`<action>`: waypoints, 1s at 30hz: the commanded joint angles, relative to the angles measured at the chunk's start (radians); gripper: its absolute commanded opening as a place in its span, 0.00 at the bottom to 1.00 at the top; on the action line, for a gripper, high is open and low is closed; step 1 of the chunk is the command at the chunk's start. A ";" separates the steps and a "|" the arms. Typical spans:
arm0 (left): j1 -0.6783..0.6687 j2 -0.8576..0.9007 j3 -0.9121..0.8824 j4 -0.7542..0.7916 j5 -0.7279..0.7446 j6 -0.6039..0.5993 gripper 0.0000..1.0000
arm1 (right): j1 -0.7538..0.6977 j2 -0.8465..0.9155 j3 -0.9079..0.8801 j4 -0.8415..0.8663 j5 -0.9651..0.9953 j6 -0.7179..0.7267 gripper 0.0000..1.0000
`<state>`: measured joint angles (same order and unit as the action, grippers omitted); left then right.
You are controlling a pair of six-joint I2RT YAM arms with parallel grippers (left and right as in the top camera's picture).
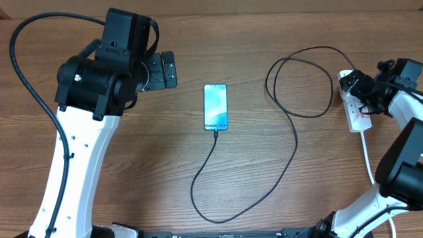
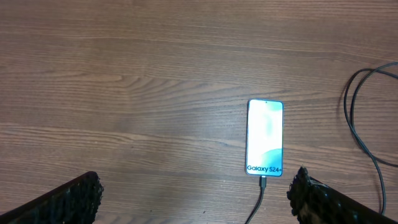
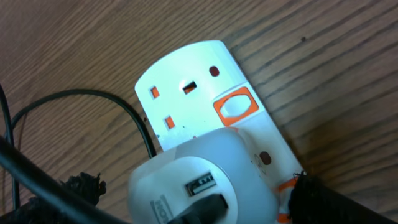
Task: Plug charger to phone and switch on socket
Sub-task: 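Press the orange switch beside the charger plug with the right gripper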
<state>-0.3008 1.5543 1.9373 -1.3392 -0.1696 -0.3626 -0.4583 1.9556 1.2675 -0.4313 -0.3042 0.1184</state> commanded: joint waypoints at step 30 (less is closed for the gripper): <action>-0.001 -0.002 0.005 0.000 -0.018 0.018 1.00 | 0.032 0.055 0.001 -0.094 -0.139 -0.015 1.00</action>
<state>-0.3008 1.5539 1.9373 -1.3392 -0.1696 -0.3626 -0.4576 1.9575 1.2900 -0.4915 -0.3408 0.0807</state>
